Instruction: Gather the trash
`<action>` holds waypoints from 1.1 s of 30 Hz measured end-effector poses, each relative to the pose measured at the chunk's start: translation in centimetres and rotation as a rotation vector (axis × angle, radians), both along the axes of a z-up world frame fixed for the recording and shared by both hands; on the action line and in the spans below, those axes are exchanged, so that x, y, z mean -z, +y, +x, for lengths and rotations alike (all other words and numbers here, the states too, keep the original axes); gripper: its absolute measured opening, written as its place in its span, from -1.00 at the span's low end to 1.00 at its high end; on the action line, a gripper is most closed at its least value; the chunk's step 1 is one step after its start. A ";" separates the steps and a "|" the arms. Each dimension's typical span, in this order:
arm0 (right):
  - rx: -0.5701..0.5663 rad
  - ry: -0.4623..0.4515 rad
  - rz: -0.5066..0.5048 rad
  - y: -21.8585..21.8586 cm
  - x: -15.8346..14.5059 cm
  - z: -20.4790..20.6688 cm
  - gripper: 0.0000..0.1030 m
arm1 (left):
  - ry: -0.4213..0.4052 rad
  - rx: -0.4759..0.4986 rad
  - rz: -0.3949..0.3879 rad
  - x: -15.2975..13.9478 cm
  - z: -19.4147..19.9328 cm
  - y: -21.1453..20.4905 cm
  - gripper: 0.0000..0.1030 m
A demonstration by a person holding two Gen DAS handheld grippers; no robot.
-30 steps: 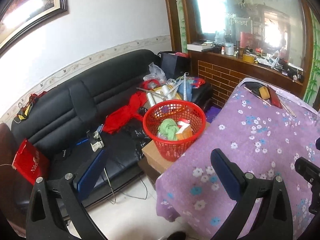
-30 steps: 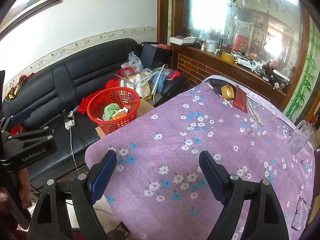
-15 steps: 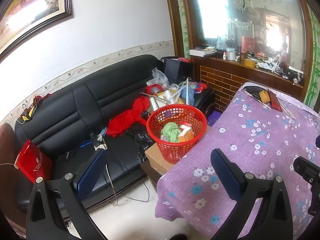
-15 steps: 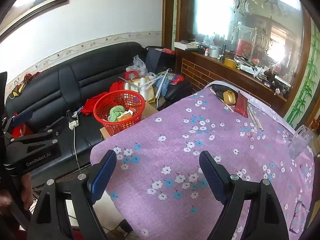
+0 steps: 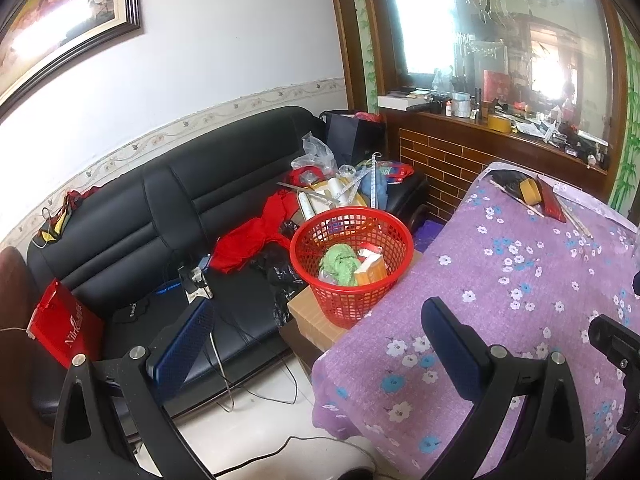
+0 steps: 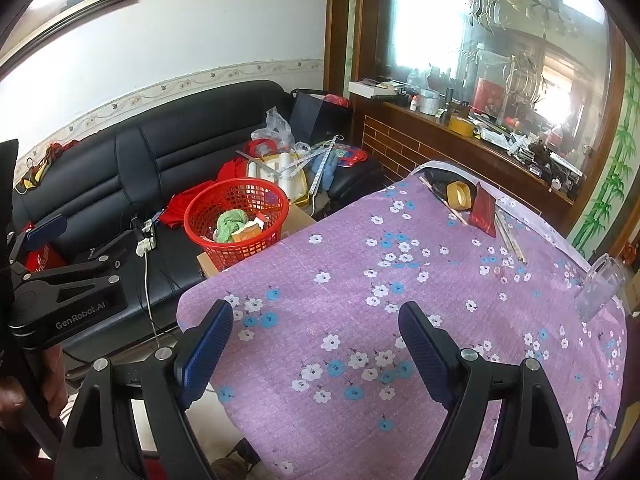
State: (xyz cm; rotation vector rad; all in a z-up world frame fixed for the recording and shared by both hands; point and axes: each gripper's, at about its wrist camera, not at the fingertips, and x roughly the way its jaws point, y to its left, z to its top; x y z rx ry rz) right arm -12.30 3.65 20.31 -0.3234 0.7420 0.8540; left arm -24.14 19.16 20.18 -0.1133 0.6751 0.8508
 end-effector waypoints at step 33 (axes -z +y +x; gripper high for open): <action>0.012 0.037 -0.022 -0.7 1.5 0.9 0.72 | 0.038 0.059 -0.025 2.1 1.5 -0.6 0.99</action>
